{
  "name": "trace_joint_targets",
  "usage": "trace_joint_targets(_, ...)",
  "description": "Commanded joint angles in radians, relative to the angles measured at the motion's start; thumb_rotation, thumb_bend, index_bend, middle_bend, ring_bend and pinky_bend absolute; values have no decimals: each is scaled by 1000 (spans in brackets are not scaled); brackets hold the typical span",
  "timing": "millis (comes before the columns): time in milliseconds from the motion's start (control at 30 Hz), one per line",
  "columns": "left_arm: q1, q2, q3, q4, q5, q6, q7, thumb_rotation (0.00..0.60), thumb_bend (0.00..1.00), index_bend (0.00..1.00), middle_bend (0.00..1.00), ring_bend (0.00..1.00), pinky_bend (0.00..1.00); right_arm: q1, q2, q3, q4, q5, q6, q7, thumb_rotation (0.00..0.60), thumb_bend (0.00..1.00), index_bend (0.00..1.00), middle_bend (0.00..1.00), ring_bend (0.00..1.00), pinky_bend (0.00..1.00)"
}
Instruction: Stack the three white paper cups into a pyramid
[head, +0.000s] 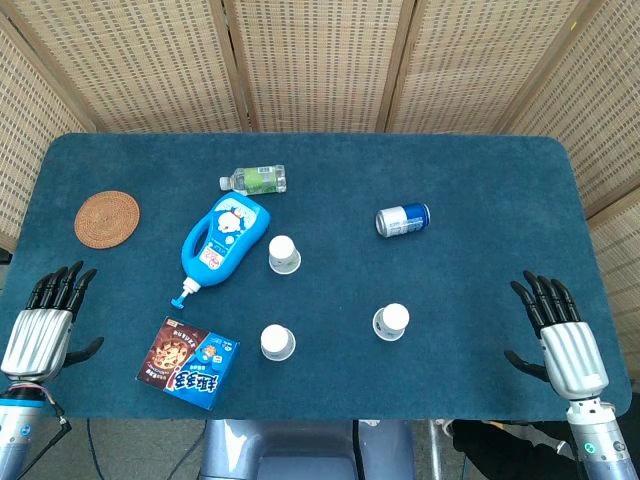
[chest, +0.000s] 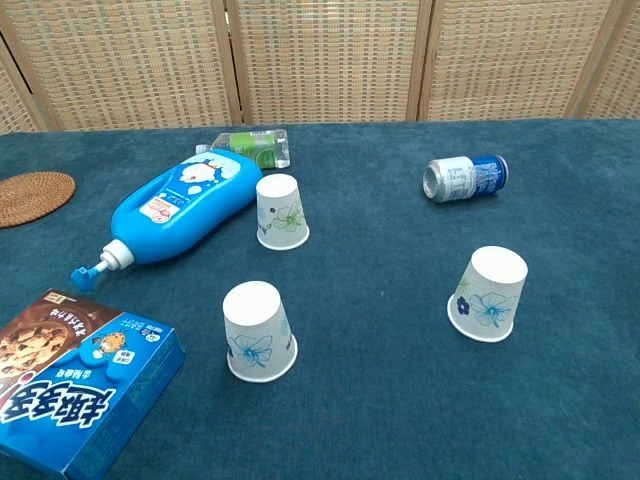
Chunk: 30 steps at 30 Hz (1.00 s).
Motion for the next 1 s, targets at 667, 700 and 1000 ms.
trace_joint_targets(667,-4,-2,-2,2,-8,-10,-4,600,227,0,0,0,59,-1,4,1,-2,9,-5,9,600,152,67,0,0,73)
trace_joint_targets(700,-4,-2,-2,1,-5,-8,-4,600,227,0,0,0,59,-1,4,1,-2,8,-4,9,600,152,67,0,0,73)
trace_joint_targets(1000,-11,-5,4,-6,6,-19,2,600,231,2,0,0,59,-8,14,3,-2,14,4,26,600,151,67,0,0,73)
